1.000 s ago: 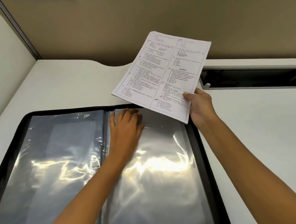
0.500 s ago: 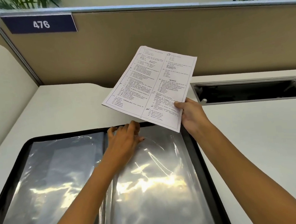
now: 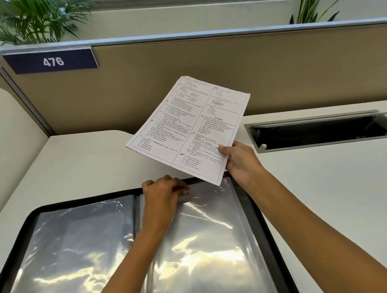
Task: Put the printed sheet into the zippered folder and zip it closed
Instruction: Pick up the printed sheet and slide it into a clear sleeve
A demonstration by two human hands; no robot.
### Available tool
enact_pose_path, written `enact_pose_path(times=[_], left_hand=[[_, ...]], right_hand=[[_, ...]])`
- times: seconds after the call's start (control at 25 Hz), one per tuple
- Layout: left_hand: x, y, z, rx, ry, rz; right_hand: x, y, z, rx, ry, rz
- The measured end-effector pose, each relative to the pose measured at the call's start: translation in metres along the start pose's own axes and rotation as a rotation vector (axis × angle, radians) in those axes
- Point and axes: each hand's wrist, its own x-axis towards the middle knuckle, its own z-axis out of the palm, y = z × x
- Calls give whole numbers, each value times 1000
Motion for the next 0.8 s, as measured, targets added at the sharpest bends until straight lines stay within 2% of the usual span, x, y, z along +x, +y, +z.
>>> enact_pose_path(times=[0.16,0.28,0.44,0.8], left_hand=[[-5,-2,6,63,33,71],[-9,-2,8,98,45,119],[-14,3,10,64,87,164],[-17,1,14,103,107,141]], right_hand=[[9,3,12,39,-93,-39],[15,7,23,-28,-151,-89],[23,16,37,-237,-48,-217],[32,25,27,-380,40,-313]])
